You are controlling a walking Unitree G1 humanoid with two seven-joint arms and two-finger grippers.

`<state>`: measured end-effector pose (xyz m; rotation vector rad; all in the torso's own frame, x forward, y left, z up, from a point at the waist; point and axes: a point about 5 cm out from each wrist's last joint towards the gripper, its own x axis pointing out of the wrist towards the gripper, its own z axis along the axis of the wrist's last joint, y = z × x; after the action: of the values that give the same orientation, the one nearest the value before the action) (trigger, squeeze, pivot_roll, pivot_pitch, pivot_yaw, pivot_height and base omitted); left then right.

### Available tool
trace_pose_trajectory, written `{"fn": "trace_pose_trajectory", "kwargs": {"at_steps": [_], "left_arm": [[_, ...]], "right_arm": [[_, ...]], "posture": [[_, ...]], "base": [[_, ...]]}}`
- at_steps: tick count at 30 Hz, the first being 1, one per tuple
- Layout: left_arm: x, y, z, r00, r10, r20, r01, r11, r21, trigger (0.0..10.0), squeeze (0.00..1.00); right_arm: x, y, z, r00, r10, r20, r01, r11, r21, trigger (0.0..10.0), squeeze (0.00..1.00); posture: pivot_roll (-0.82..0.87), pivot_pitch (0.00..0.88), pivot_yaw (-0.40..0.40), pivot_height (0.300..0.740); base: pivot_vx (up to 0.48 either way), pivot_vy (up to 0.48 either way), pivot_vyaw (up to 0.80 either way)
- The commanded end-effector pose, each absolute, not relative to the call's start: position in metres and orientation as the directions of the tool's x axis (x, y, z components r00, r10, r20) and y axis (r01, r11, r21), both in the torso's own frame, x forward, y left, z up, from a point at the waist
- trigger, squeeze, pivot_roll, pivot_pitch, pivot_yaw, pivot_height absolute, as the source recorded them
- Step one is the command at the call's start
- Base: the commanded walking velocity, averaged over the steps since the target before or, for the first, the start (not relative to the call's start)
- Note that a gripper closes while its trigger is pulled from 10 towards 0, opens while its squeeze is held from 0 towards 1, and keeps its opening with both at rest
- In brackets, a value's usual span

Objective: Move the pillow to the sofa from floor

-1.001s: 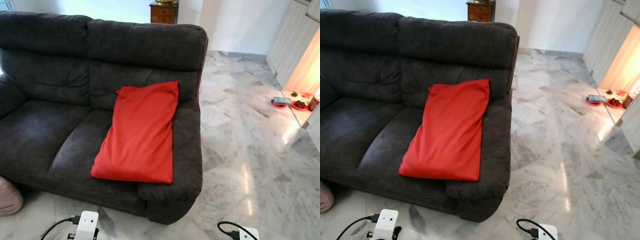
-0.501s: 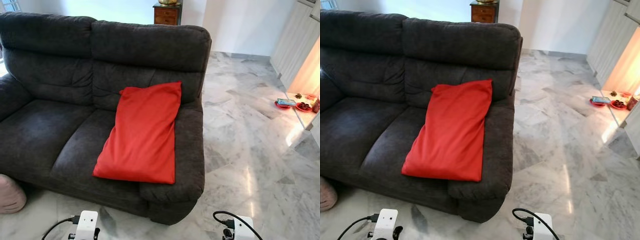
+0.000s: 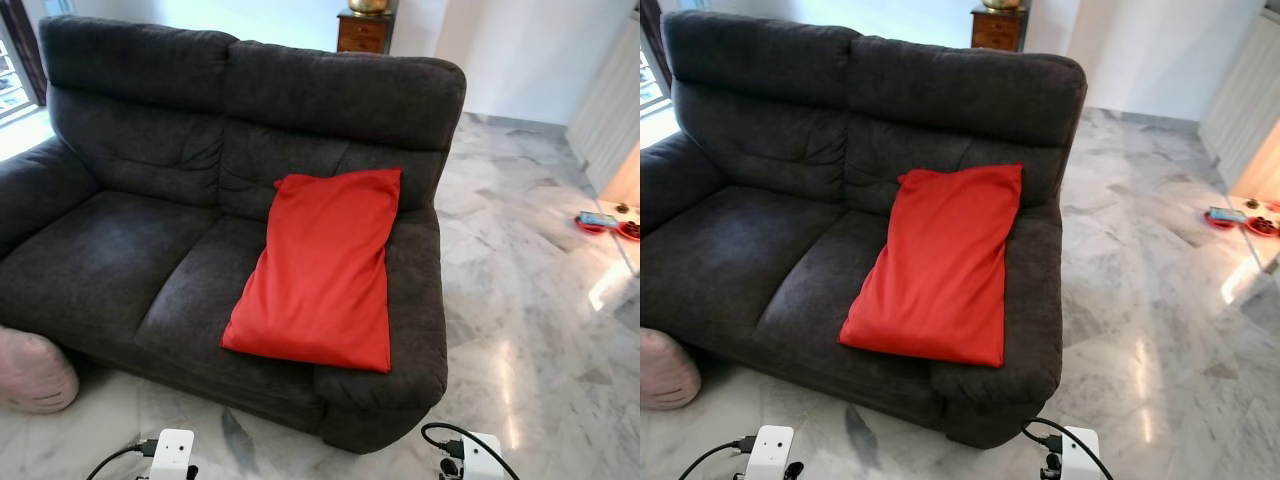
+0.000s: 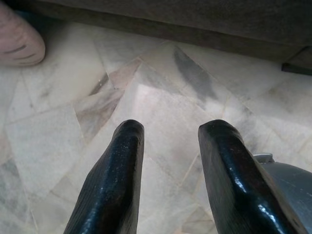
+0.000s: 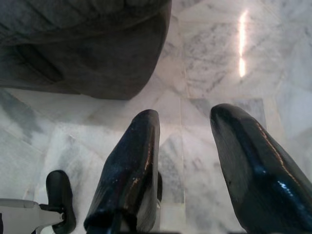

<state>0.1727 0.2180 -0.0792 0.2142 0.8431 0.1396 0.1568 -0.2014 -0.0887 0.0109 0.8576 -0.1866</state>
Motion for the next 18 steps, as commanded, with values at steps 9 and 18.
{"fn": "trace_pose_trajectory", "kwargs": {"at_steps": [9, 18], "left_arm": [[0.167, 0.217, -0.082, 0.637, 0.208, -0.742, -0.045, 0.971, 0.234, 10.0, 0.00], [0.159, 0.222, -0.086, 0.609, 0.215, -0.763, -0.049, 0.971, 0.234, 10.0, 0.00]], "right_arm": [[0.148, -0.204, -0.093, 0.589, -0.162, -0.791, 0.178, 0.982, -0.069, 10.0, 0.00], [0.148, -0.202, -0.094, 0.575, -0.154, -0.803, 0.167, 0.984, -0.069, 10.0, 0.00]], "posture": [[-0.01, 0.000, -0.057, 0.740], [-0.02, 0.000, -0.045, 0.740]], "base": [[0.000, 0.333, 0.00], [0.000, 0.333, 0.00]]}}
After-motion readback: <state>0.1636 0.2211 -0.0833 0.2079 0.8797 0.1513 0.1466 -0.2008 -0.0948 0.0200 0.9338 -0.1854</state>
